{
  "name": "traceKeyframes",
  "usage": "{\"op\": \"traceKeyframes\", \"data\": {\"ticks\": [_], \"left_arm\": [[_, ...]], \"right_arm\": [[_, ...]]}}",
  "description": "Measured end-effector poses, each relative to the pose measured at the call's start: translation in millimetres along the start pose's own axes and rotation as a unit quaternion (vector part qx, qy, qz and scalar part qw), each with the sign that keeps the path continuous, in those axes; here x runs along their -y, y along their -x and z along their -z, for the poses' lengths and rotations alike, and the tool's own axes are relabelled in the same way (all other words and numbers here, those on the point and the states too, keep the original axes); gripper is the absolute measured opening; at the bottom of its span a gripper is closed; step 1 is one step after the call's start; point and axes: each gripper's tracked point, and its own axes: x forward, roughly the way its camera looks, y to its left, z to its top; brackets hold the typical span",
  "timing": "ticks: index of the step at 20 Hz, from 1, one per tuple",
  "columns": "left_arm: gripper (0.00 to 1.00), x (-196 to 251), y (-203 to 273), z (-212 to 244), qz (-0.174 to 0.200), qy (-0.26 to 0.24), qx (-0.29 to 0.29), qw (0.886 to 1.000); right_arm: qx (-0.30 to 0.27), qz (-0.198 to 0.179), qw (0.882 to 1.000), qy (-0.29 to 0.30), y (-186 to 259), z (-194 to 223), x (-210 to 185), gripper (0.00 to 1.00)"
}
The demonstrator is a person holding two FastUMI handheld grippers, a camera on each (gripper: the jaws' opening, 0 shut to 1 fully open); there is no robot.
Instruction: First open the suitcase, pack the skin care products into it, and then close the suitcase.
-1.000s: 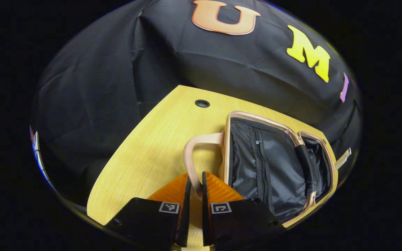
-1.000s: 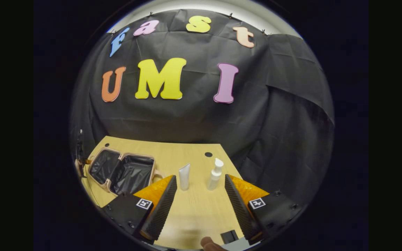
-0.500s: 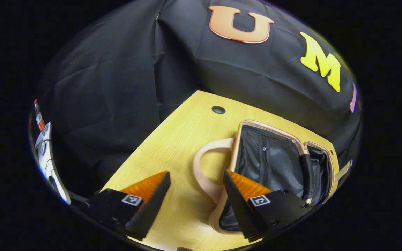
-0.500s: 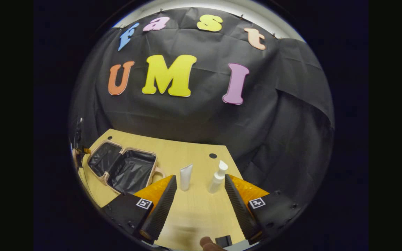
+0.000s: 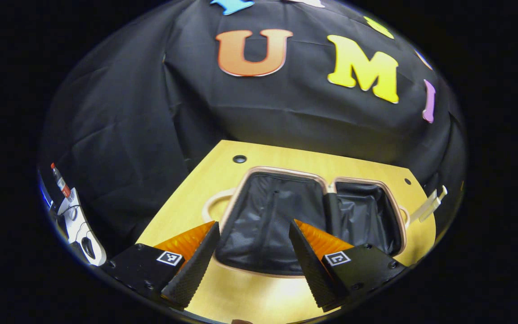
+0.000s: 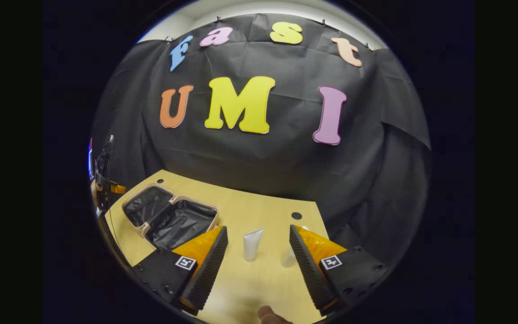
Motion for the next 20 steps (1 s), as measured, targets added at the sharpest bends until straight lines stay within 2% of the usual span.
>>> {"op": "traceKeyframes", "data": {"ticks": [3,7,11,16,20], "left_arm": [[0.99,62,12,8,0.024,-0.034,0.000,0.999],[0.99,161,19,34,0.084,-0.074,-0.016,0.994],[0.99,252,12,56,0.138,-0.115,-0.030,0.983],[0.98,352,13,72,0.211,-0.136,-0.038,0.967],[0.99,420,-6,86,0.237,-0.149,-0.047,0.959]], "right_arm": [[-0.002,-0.004,1.000,0.003,-6,9,22,0.82],[-0.022,-0.006,1.000,0.008,-10,34,49,0.82],[-0.022,-0.003,1.000,0.021,-6,46,77,0.82],[-0.033,0.002,0.999,0.015,-4,60,108,0.82],[-0.049,0.009,0.999,0.015,-2,79,136,0.82]]}}
